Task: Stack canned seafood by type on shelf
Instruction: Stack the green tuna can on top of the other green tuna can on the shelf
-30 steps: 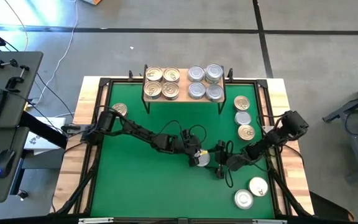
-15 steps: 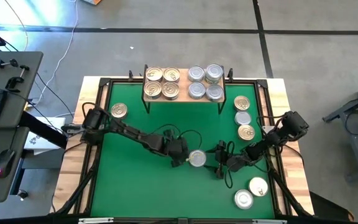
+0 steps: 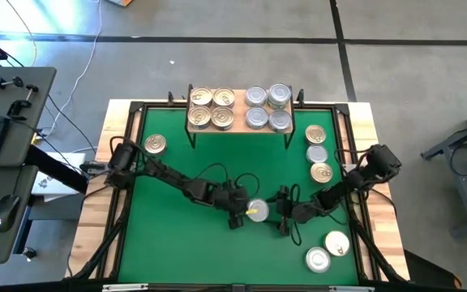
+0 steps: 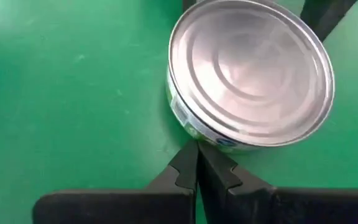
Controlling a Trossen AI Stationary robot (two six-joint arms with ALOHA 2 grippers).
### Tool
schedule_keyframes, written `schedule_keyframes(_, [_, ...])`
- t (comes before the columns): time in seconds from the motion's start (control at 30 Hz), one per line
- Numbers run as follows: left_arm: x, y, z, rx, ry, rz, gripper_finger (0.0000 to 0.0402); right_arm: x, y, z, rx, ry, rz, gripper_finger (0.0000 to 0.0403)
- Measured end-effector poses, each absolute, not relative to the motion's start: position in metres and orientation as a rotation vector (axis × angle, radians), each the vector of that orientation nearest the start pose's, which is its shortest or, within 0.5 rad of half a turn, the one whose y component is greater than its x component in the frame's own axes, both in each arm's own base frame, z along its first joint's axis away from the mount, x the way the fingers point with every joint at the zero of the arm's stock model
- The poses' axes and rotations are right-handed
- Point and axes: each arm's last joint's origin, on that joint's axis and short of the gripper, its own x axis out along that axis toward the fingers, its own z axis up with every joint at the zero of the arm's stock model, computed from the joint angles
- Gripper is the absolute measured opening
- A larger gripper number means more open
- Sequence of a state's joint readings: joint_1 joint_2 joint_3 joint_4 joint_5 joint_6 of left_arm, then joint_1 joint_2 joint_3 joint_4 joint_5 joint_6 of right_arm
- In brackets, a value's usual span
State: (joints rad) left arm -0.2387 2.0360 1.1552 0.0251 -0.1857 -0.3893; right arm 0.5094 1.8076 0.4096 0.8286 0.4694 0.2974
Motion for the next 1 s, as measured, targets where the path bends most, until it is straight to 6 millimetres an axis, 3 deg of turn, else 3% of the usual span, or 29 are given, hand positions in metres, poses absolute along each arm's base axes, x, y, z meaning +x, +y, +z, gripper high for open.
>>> schedule_keyframes(0.4, [0.397,-0.084,0.111,-0.164,0.805,0.143,0.0,0.254,0.11,0.081,0.099,0.552,0.008,0.0369])
schedule_keyframes(0.6, [0.385,-0.079,0.125,-0.114,0.881,0.251,0.0,0.253,0.11,0.079,0.133,0.563,-0.093,0.0372])
schedule_keyframes(0.8, [0.363,-0.089,0.129,-0.093,1.04,0.291,0.0,0.243,0.12,0.077,0.062,0.543,-0.191,0.0373])
schedule_keyframes(1.0, [0.369,-0.104,0.121,-0.111,0.979,0.242,0.0,0.241,0.123,0.079,0.028,0.525,-0.204,0.0373])
